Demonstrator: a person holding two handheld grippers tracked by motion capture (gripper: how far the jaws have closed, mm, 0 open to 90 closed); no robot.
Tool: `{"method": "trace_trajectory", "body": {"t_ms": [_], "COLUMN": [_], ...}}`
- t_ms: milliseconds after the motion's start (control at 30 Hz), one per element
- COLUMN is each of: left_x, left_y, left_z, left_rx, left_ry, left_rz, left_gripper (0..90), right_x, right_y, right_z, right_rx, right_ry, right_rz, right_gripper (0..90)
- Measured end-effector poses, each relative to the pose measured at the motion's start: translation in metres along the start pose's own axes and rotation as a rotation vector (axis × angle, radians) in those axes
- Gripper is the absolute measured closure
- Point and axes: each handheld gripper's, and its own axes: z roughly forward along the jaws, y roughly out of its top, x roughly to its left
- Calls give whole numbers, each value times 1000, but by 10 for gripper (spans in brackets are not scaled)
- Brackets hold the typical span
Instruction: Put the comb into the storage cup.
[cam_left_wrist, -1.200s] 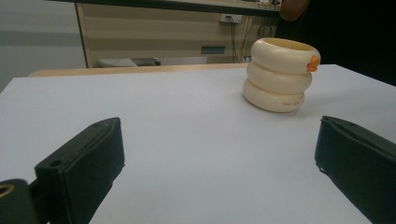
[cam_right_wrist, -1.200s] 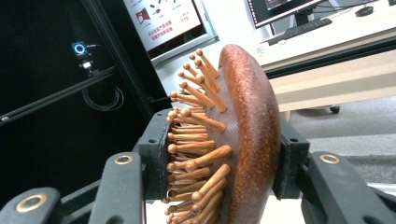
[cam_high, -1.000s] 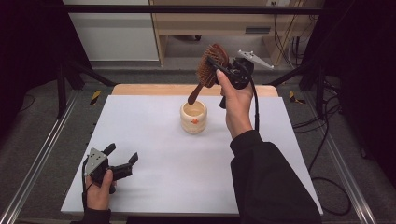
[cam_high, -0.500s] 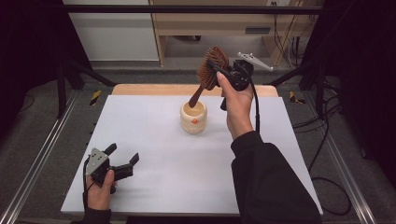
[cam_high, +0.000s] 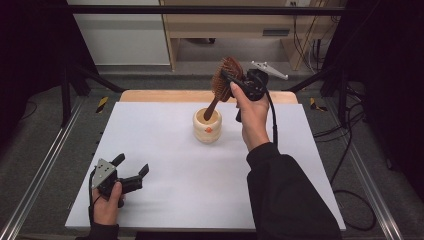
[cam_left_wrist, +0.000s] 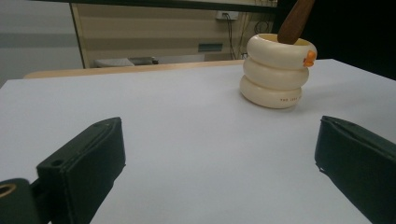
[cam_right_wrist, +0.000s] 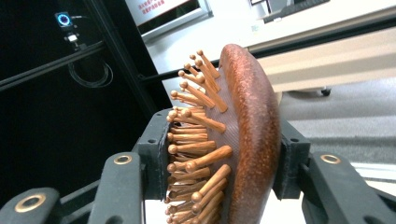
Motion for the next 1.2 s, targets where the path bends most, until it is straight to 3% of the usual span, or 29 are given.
{"method": "trace_trajectory", "body": {"t_ms": [333,500,1200], "left_x": [0,-1,0], "left_y": [0,0,1], "left_z": [0,0,-2], "left_rx": [-5,-8,-16], "left_ry": [0,-3,2], "left_rz": [2,7,5], "left_gripper": [16,16,16], "right_x": [-3,3,-2], "right_y": [-9,-12,-28], "right_z": [5,6,14], "right_rx": [20,21,41], "right_ry": [-4,-14,-5], "right_rz": [7,-47,-9], "right_gripper": [496,496,496]}}
